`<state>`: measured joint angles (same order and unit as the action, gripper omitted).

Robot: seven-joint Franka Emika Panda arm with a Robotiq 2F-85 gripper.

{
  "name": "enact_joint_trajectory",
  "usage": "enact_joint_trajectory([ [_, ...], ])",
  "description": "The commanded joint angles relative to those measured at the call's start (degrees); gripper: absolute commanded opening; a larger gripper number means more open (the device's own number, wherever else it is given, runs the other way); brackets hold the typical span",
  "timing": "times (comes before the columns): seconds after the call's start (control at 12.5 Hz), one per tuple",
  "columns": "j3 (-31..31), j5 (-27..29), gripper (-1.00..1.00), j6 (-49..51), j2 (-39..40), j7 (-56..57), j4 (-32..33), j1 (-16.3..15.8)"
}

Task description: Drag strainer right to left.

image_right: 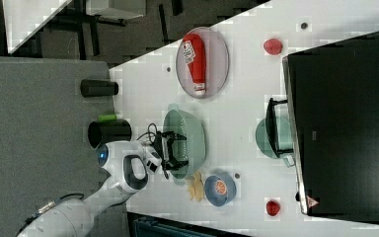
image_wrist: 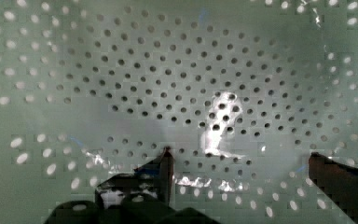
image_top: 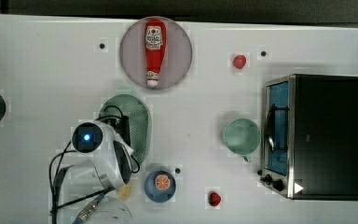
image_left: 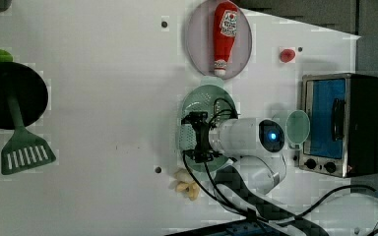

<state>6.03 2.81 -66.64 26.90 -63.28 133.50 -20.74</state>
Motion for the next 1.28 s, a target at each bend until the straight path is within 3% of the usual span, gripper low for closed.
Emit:
enact_joint_trajectory([
  [0.08,-0.4,2.2,1.00,1.5,1.5,-2.8,-4.5,-3.2],
  [0.72,-0.4,5.7,1.00,2.9,5.2,-9.7,-12.2,-10.7],
  [1.28,-0.4,7.1,1.00,4.2,8.2,-11.1,-18.0,-14.0],
])
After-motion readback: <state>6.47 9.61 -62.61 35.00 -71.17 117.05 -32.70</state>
